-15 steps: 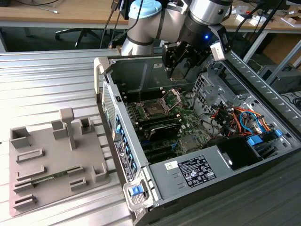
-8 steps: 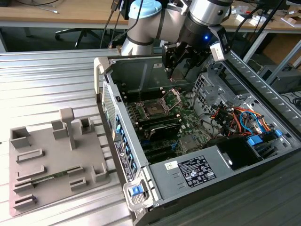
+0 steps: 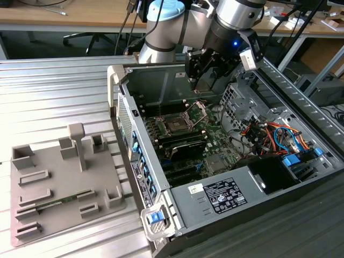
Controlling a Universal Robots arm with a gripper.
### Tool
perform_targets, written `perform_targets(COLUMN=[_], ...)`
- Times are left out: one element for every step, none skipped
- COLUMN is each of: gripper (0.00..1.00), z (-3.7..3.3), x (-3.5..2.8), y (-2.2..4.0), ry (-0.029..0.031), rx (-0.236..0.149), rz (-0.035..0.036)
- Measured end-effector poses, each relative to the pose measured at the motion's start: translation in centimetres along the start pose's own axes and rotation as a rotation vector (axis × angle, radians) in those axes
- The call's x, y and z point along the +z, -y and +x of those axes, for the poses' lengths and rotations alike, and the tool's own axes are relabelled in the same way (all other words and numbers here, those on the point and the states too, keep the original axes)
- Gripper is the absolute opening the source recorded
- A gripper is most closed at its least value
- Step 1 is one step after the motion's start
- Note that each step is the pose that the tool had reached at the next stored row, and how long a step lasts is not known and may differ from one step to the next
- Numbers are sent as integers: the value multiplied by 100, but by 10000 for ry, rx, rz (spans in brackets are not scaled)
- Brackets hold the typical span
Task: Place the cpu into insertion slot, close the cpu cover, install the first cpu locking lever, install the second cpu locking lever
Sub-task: 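Place the cpu into insertion slot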
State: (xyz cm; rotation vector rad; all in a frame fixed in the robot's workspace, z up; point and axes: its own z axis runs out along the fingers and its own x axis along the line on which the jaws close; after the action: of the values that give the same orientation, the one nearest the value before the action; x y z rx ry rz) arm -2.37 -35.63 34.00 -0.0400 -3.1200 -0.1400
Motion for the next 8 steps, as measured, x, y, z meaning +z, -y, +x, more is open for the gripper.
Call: perform_targets(gripper=[54,54,54,54,54,54,54,54], z=[0,0,0,0,0,0,0,0], x=[1,2,4,6,8,9,11,12], y=[0,0,0,1,1,1,1,1], ry=[0,0,0,0,0,0,0,0], rx=[0,0,0,0,0,0,0,0], rz=[0,1,1,0,1,0,0,0])
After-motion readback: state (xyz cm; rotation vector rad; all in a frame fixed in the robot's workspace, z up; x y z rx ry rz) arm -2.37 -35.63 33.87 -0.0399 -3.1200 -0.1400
